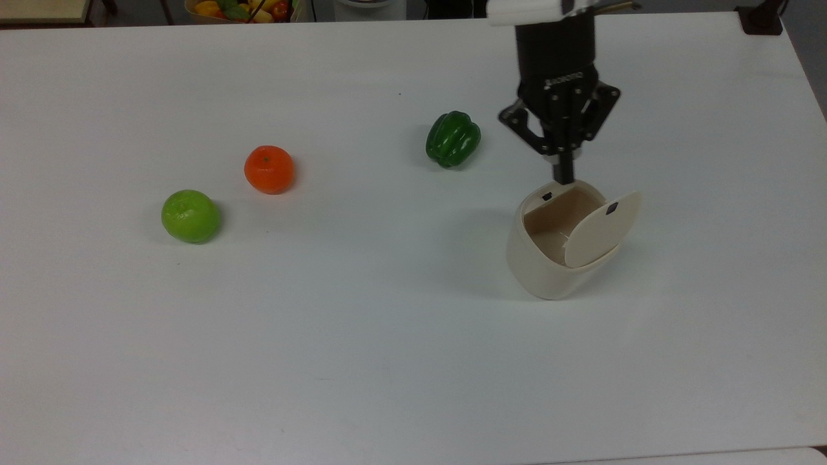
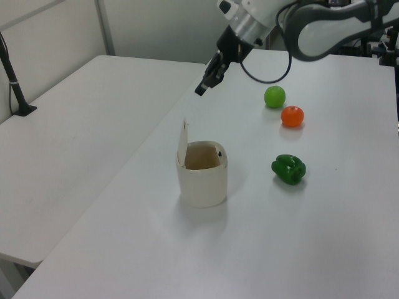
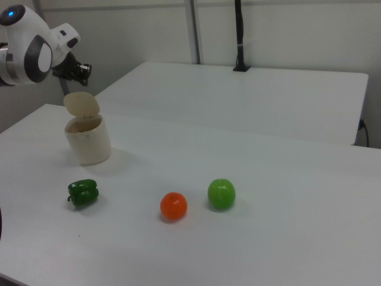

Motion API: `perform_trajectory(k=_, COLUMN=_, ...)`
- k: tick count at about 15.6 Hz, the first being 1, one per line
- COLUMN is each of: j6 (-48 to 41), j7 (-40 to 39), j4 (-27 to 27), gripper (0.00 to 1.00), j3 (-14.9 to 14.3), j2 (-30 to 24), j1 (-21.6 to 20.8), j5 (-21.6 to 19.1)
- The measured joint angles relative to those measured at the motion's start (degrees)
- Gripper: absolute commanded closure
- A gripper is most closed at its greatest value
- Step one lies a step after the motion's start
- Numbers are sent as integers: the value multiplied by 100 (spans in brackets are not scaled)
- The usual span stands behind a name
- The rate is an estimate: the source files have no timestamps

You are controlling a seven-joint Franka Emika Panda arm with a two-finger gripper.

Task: Close garbage bin
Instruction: 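Move the gripper over the cream bin toward its raised lid, then push the raised lid down with the gripper fingertips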

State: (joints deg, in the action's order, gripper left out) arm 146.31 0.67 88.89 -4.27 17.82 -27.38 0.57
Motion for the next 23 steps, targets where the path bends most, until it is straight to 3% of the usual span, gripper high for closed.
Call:
perform_trajectory(k=12, j6=1732, j7=-1, j4=3, gripper=100, j3=1, j2=762, j1=-378, j5=4)
perform_trajectory(k=19, j6=1794, j7=-9, j4=-35, gripper=100, j3=-5, j2=809, j1=-376, j5=10)
perform_trajectory(k=23, j6=1194, j7=-70, j4=-87, gripper=100, j3=-14, j2=762, j1=-368, j5=14)
